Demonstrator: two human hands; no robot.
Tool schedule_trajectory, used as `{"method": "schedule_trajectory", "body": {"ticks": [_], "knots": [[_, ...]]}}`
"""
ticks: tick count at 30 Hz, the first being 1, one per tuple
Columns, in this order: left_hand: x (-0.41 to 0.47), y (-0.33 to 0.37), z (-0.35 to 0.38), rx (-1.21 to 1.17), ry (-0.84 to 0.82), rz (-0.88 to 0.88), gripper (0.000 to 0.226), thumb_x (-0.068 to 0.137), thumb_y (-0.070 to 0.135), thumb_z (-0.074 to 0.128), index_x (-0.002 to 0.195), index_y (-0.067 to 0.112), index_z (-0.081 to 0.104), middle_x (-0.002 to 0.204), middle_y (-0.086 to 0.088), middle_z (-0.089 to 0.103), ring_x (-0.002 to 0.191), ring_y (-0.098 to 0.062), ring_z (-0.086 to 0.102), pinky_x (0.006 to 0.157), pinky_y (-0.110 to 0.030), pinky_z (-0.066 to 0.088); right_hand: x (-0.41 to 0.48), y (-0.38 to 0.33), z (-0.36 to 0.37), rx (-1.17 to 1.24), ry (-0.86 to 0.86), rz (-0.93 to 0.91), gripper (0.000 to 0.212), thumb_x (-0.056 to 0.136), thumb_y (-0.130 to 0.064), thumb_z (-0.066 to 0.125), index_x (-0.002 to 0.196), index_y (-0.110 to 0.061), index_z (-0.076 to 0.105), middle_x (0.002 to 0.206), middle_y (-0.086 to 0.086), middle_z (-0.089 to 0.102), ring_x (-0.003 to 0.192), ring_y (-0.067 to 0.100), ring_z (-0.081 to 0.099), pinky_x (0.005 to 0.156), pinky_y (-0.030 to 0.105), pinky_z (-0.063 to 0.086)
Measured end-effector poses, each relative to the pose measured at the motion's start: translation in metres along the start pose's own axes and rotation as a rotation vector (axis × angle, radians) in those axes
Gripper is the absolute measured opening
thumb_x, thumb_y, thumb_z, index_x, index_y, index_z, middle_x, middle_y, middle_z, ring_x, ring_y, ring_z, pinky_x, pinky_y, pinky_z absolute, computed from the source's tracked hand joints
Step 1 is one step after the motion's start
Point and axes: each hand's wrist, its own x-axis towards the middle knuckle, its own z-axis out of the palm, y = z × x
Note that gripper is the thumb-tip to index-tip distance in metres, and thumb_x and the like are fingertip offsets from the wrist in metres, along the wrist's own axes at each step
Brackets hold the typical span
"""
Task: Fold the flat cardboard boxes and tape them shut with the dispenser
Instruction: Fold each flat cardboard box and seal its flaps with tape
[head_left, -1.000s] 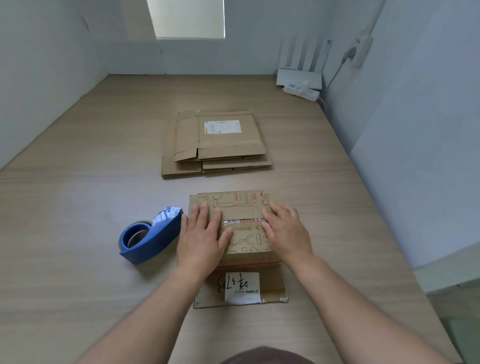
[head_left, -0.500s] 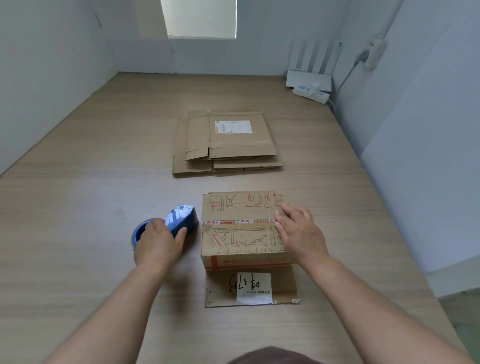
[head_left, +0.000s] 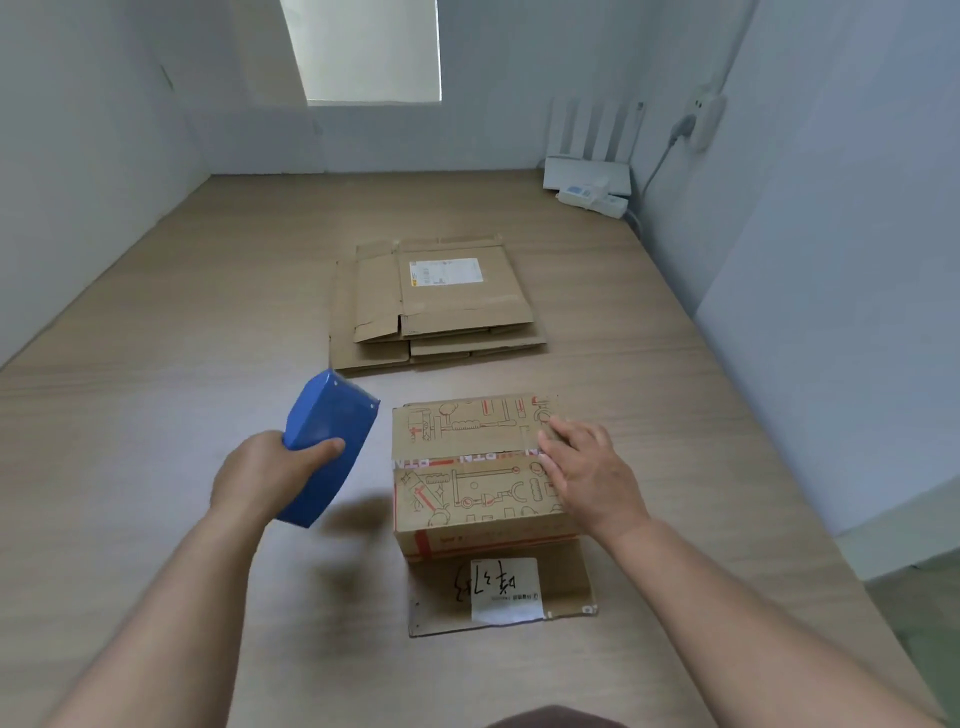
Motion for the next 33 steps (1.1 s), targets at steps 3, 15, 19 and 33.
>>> {"method": "schedule_trajectory", "body": {"ticks": [3, 15, 19, 33], "knots": [[-0.025, 0.039, -0.027, -0.166, -0.094, 0.207, 0.032, 0.082, 0.045, 0.071, 0.089, 0.016, 0.06, 0.087, -0.004, 0.063, 0.077, -0.021, 0.058, 0.06, -0.032, 0.044, 0.0, 0.001, 0.002, 0.024, 0.015, -0.003, 0.052, 0.09, -0.04, 0.032, 0.113, -0.012, 0.07, 0.117, 0.009, 0.066, 0.104, 0.033, 0.06, 0.081, 0.044, 0.056], [-0.039, 0.099, 0.012, 0.24, -0.595, 0.5, 0.024, 0.083, 0.054, 0.064, 0.093, 0.036, 0.053, 0.094, 0.008, 0.064, 0.087, -0.012, 0.062, 0.079, -0.032, 0.052, 0.0, 0.004, 0.004, 0.031, 0.006, -0.017, 0.053, 0.09, -0.043, 0.03, 0.112, -0.015, 0.07, 0.118, 0.003, 0.065, 0.105, 0.028, 0.059, 0.082, 0.036, 0.056], [-0.036, 0.095, 0.015, 0.288, -0.599, 0.514, 0.036, 0.083, 0.055, 0.064, 0.106, 0.03, 0.054, 0.096, 0.007, 0.064, 0.088, -0.012, 0.062, 0.079, -0.03, 0.053, 0.002, -0.002, -0.012, 0.365, -0.013, 0.127, 0.04, 0.096, -0.019, 0.043, 0.135, -0.017, 0.053, 0.136, -0.001, 0.051, 0.128, 0.016, 0.038, 0.11, 0.027, 0.03], [-0.032, 0.101, 0.007, 0.307, -0.658, 0.526, 0.034, 0.082, 0.056, 0.064, 0.104, 0.032, 0.056, 0.097, 0.006, 0.066, 0.088, -0.012, 0.064, 0.079, -0.028, 0.052, 0.007, -0.026, -0.031, 1.239, -0.014, 0.541, 0.017, 0.093, -0.017, 0.058, 0.078, -0.011, 0.065, 0.059, -0.004, 0.059, 0.054, 0.009, 0.05, 0.048, 0.018, 0.043]]}}
